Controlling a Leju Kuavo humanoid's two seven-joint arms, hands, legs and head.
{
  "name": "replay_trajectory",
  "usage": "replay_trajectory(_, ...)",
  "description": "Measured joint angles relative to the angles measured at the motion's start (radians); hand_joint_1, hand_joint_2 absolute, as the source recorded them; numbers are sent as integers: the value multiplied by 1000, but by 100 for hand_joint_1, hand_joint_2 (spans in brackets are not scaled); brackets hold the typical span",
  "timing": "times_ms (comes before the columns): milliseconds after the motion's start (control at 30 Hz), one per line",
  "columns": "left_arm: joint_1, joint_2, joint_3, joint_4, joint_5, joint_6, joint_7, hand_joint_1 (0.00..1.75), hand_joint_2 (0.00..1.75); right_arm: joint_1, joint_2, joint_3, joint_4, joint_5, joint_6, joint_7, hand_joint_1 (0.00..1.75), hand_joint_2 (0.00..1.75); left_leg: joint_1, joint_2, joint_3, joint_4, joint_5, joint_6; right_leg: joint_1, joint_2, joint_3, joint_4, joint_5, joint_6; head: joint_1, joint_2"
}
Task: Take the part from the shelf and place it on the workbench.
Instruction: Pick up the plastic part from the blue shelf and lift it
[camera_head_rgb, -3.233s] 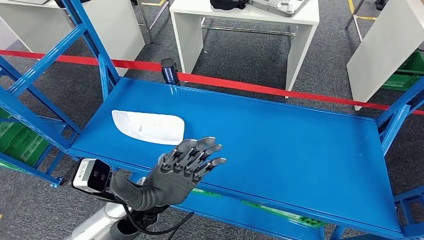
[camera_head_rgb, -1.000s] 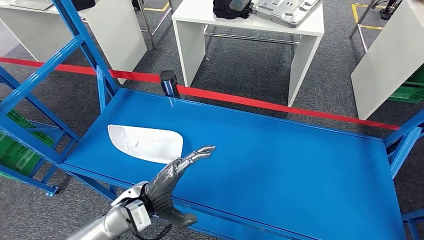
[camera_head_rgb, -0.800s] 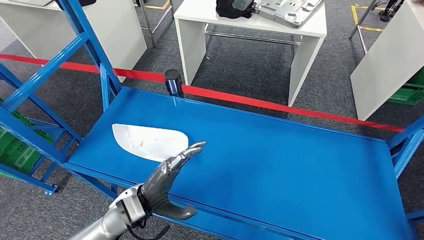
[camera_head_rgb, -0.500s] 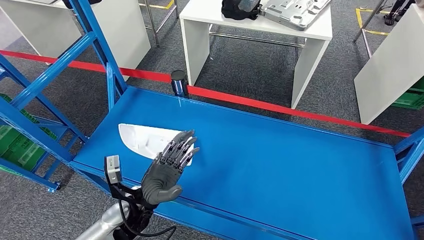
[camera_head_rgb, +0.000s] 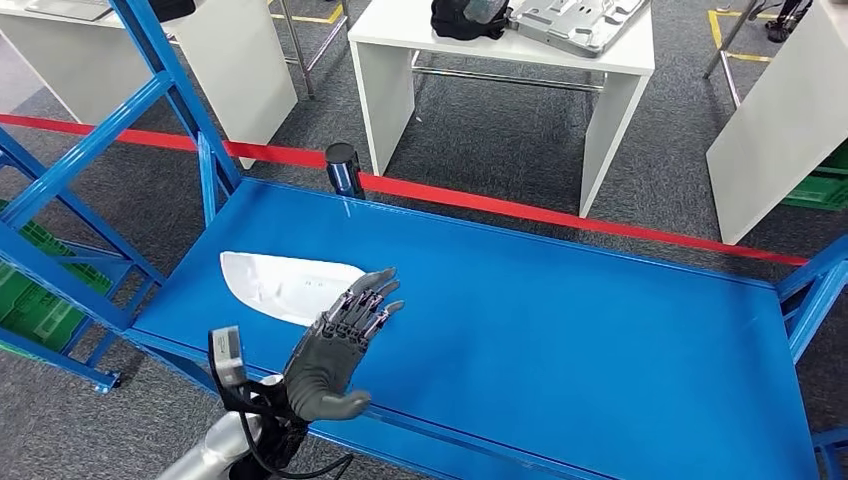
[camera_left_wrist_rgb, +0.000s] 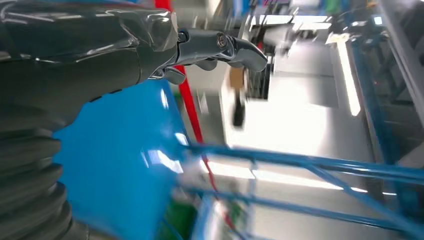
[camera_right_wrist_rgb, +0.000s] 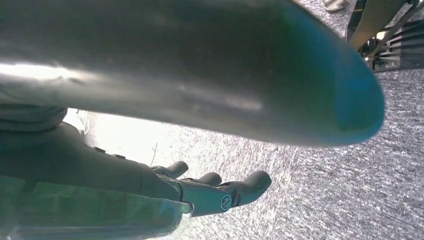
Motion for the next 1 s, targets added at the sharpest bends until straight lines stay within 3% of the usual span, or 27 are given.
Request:
replay_trajectory(67, -5, 3, -2, 0, -134, 76, -26, 0, 175, 0, -2, 4, -1, -6, 0, -4, 0, 0, -6, 1, 47, -98, 28, 12, 2, 1, -1, -1, 0, 4, 0, 0)
replay_trajectory(167, -9, 12, -9, 0, -228, 129, -39, 0, 175, 2, -4, 10, -2, -10, 0, -6, 0, 0, -11, 1, 55, -121, 32, 23, 3, 0, -1, -8, 3, 19, 0, 0)
replay_trajectory(233, -11, 16, -12, 0, -248, 141, -41, 0, 175, 2, -6, 15, -2, -10, 0, -7, 0, 0, -8, 3, 69, -143, 45, 34, 5, -2, -13, 16, -12, 22, 2, 0)
replay_trajectory(267, -12, 16, -14, 0, -261, 150, -42, 0, 175, 2, -7, 17, -3, -11, 0, -7, 0, 0, -6, 3, 75, -152, 50, 38, 6, -3, -33, 59, -33, 19, 3, 0)
replay_trajectory(333, -15, 18, -21, 3, -315, 181, -39, 0, 175, 2, -10, 22, -3, -13, 0, -10, 0, 0, -10, 4, 75, -154, 53, 42, 7, -4, -99, 193, -90, 13, 5, 0)
replay_trajectory(367, -15, 21, -27, 7, -356, 202, -33, 0, 175, 3, -11, 24, -3, -15, 0, -11, 0, 0, -12, 3, 74, -154, 52, 43, 7, -4, -126, 249, -108, 15, 6, 0)
replay_trajectory(400, -16, 25, -34, 12, -403, 223, -24, 0, 175, 3, -13, 27, -3, -17, 0, -13, 0, 0, -13, 2, 73, -153, 52, 44, 7, -4, -138, 270, -110, 20, 6, 0)
replay_trajectory(433, -16, 29, -42, 18, -450, 242, -13, 0, 175, 3, -14, 30, -3, -19, 1, -14, 0, 0, -13, 1, 73, -152, 52, 43, 6, -4, -127, 246, -94, 28, 6, 0)
replay_trajectory(500, -18, 41, -59, 33, -520, 269, 9, 0, 175, 2, -17, 36, -3, -22, 2, -17, 0, 0, -13, 0, 72, -143, 47, 38, 5, -6, -61, 108, -39, 42, 6, 0)
replay_trajectory(567, -20, 53, -71, 49, -561, 287, 27, 0, 175, 0, -20, 44, -3, -25, 3, -21, 0, 0, -18, -1, 68, -129, 37, 29, 6, -6, -10, 5, -4, 36, 5, 0)
replay_trajectory(633, -20, 64, -77, 62, -583, 303, 41, 0, 175, 0, -20, 50, -3, -28, 4, -22, 0, 0, -21, 0, 65, -123, 33, 22, 10, -5, -1, -8, 2, 20, 4, 0)
replay_trajectory(733, -19, 81, -83, 79, -609, 329, 58, 0, 175, 0, -21, 57, -4, -30, 10, -20, 0, 0, -15, 0, 52, -96, 12, 11, 3, -4, 1, -10, 6, 6, 3, 0)
replay_trajectory(767, -18, 87, -85, 84, -620, 338, 65, 0, 175, 0, -22, 61, -4, -30, 13, -18, 0, 0, -12, 0, 34, -56, -12, 4, -1, -4, 2, -11, 6, 3, 1, 0)
replay_trajectory(867, -13, 102, -91, 102, -653, 363, 81, 0, 175, 0, -25, 71, -4, -31, 19, -13, 0, 0, -1, 0, -60, 140, -99, -14, 0, -4, 1, -10, 5, -1, -2, 0)
replay_trajectory(900, -10, 106, -94, 109, -659, 367, 84, 0, 175, 0, -26, 74, -4, -31, 19, -12, 0, 0, 1, 0, -77, 173, -103, -16, 0, -4, 1, -10, 5, -1, -2, 0)
replay_trajectory(933, -8, 109, -96, 113, -663, 369, 86, 0, 175, 0, -26, 75, -4, -32, 19, -12, 0, 0, 2, 0, -75, 164, -87, -16, 0, -4, 2, -10, 5, -1, -2, 0)
replay_trajectory(1000, -7, 115, -98, 120, -665, 372, 86, 0, 175, -1, -26, 77, -5, -32, 19, -12, 0, 0, 2, 0, -14, 35, -17, -8, 0, -2, 4, -11, 5, 0, -2, 0)
